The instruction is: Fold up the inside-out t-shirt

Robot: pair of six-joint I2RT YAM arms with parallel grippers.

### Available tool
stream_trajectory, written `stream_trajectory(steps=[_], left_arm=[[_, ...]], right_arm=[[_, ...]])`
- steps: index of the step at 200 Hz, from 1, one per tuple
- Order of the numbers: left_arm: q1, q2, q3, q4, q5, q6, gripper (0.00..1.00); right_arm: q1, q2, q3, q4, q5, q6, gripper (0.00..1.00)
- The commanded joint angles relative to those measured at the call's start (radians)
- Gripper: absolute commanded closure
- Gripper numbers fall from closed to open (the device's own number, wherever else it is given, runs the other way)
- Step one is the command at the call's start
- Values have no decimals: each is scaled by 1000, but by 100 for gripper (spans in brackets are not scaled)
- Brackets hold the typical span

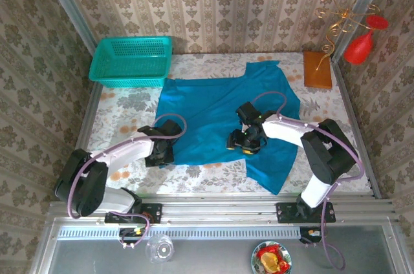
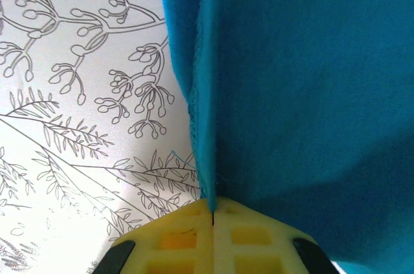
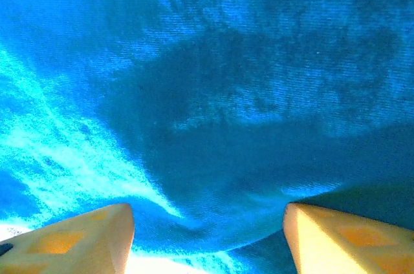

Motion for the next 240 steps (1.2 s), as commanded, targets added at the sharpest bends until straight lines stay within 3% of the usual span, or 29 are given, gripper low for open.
stream_trajectory(steps=[1, 41, 72, 113, 143, 163, 202, 240], left_arm=[[3, -90, 31, -41, -43, 25, 100], [100, -253, 86, -21, 15, 157, 100], [220, -294, 109, -63, 99, 226, 100], [293, -338, 96, -60, 215, 275, 100], [302, -392, 73, 83, 370, 278, 100], [301, -338, 108, 130, 456, 296, 100], [248, -201, 208, 95, 554, 375, 100], [217, -174, 230, 37, 607, 436, 100]], right_arm=[[-17, 49, -25, -26, 105, 27, 34], [-62, 45, -44, -12, 102, 41, 35], [-74, 51, -50, -9, 101, 34, 35], [-77, 65, -50, -9, 98, 30, 35], [-78, 68, -50, -11, 101, 27, 35], [-79, 72, -56, -6, 99, 26, 35], [-79, 82, -64, 13, 87, 35, 35], [-79, 83, -61, 14, 88, 36, 35]])
